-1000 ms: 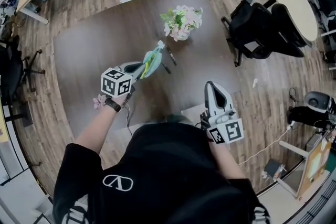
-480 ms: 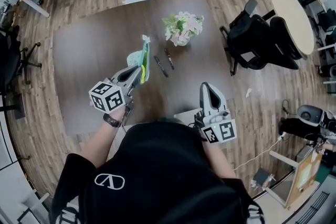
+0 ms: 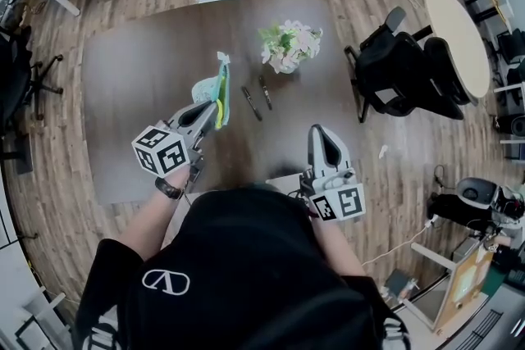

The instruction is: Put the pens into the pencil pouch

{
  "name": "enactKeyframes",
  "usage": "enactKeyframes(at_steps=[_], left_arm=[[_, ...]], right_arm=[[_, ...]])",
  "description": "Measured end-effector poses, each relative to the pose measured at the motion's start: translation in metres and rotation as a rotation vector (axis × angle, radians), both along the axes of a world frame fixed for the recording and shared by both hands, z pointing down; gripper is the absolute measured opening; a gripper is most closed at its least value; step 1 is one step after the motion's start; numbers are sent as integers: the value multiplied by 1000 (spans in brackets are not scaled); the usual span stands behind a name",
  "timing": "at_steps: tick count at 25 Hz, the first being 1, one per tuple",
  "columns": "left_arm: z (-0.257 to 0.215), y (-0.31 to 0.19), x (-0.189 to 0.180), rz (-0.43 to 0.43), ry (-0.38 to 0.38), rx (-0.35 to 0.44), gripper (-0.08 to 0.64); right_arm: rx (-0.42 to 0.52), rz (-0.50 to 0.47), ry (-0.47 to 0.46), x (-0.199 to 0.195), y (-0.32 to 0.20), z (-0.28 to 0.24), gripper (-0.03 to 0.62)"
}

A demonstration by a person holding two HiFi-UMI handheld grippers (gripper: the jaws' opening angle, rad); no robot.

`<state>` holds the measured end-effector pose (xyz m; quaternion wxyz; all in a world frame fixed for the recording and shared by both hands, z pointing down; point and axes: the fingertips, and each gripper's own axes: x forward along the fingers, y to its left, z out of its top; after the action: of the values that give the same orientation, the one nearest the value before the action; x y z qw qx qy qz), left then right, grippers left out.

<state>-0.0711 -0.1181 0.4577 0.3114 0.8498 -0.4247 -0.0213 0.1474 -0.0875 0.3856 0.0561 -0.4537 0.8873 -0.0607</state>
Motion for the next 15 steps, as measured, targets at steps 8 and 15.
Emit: enactKeyframes(at_steps=[8,15], left_arm=[[-2,3,-2,-9,19,-9,17],[5,7,-2,-14,27,-22,17]], right_arm=[[46,16,81,-5,-17,-11,262],[-2,-30,192,-20,-43,-4,304]])
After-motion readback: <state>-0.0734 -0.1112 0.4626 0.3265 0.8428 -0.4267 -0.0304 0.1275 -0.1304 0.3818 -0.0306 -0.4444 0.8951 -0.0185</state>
